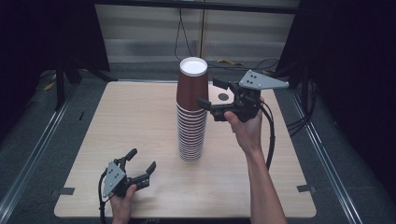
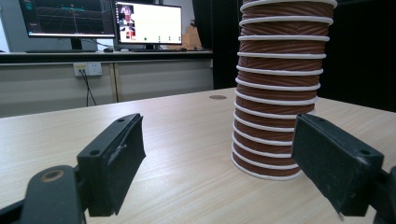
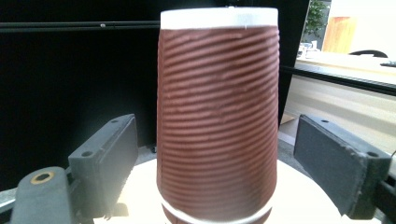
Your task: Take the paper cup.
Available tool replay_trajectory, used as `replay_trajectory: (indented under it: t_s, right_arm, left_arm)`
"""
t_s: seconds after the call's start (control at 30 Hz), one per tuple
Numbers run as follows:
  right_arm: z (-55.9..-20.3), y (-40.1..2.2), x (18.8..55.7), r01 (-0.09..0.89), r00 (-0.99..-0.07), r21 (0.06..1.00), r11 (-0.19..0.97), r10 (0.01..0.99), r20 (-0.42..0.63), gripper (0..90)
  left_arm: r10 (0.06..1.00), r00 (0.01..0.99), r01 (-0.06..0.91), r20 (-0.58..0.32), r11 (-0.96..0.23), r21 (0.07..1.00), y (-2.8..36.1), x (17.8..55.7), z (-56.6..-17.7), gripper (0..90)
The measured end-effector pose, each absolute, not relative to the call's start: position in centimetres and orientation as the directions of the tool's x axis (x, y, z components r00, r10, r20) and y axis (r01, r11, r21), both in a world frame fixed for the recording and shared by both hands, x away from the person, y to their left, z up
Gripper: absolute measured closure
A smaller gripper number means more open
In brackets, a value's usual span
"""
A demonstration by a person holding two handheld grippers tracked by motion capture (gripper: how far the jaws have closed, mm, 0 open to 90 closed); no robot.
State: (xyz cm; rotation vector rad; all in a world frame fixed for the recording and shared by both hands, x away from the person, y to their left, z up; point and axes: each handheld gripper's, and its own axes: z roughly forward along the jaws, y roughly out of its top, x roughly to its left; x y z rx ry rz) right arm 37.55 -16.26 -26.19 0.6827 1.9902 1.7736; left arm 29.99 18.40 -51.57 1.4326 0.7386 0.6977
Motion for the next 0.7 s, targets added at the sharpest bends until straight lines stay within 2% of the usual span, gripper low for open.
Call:
replay_trajectory:
  t_s: [0.7]
  right_arm:
    - [-24.4,-14.5,39.6,0.118,-0.816,0.986,0.121,0.577,0.026,12.9]
  left_arm:
    - [0.796,0.605,0.016,-0.030,0.026,1.000,18.4,30.0,-51.6,16.9]
